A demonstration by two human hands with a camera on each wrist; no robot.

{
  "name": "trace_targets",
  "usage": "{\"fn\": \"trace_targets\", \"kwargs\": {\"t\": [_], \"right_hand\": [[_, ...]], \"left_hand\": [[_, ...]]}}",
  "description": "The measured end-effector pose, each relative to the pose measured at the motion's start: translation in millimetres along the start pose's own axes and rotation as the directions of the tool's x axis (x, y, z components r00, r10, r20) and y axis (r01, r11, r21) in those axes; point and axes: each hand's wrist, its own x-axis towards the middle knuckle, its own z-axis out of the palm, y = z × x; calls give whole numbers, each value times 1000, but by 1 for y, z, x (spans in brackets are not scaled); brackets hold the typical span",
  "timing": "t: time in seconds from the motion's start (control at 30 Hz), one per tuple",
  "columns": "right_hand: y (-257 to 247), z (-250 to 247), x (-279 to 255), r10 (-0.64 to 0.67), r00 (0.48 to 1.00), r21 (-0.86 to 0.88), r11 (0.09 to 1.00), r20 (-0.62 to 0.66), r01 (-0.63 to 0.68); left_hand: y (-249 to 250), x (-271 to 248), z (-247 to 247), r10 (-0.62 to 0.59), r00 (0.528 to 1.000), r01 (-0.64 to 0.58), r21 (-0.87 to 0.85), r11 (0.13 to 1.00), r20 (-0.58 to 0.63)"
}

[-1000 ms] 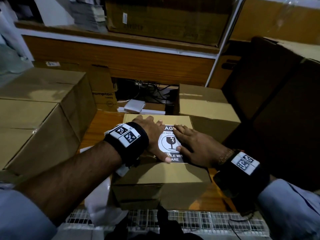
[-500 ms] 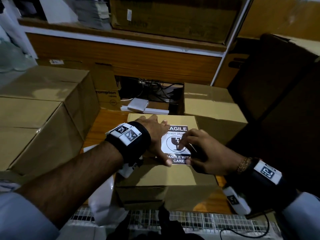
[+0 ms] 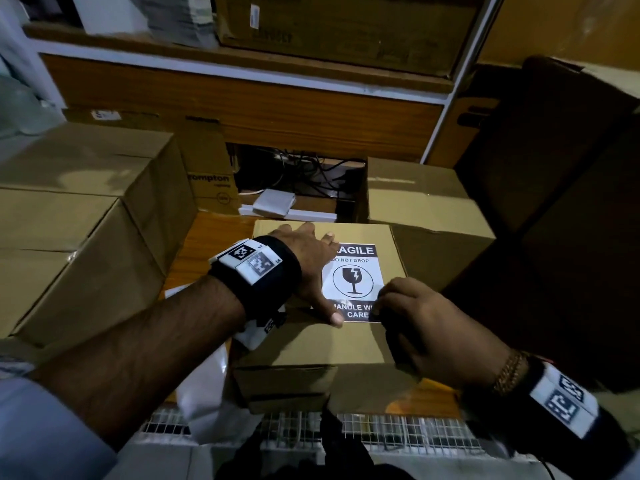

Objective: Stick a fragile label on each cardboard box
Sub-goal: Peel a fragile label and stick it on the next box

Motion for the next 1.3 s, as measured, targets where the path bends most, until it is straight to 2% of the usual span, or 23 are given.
{"fn": "trace_targets", "kwargs": {"t": [0.1, 0.17, 0.33, 0.43, 0.6, 0.73, 0.77, 0.9, 1.0, 1.17, 1.3], "right_hand": [[0, 3, -8, 30, 999, -13, 999, 13, -30], [1, 2, -13, 36, 999, 50, 998, 0, -36], [13, 12, 3, 78, 970, 191, 981, -229, -34], [21, 23, 10, 134, 952, 219, 973, -274, -74], [25, 19, 11, 217, 962, 164, 968, -165, -190], [37, 4, 13, 261, 965, 128, 957, 2, -259], [40, 2, 15, 259, 966, 124, 958, 10, -258], [51, 2, 33, 243, 965, 221, 951, -97, -217], [55, 3, 44, 239, 970, 167, 956, 36, -241], [66, -5, 56, 315, 919, 79, 937, 237, -341], [65, -19, 70, 388, 821, 23, 899, 418, -437]], "left_hand": [[1, -2, -1, 0, 1000, 0, 3, 1000, -1], [0, -2, -1, 2, 1000, -2, -6, 1000, 3], [-2, -4, -3, 0, 1000, 0, -53, 999, -5], [0, -8, -5, -16, 1000, 15, -55, 998, -10], [4, -11, -7, -28, 1000, 28, -53, 998, 13], [5, -11, -5, -44, 999, 44, -36, 998, 4], [5, -11, -4, -45, 999, 45, -41, 998, 1], [-1, -5, 0, -41, 998, 39, -60, 997, -38], [-4, 2, 6, -75, 997, 73, -67, 995, -28], [-6, 7, 10, -102, 995, 101, -34, 994, -18], [-8, 8, 9, -131, 991, 130, -44, 991, -40]]}}
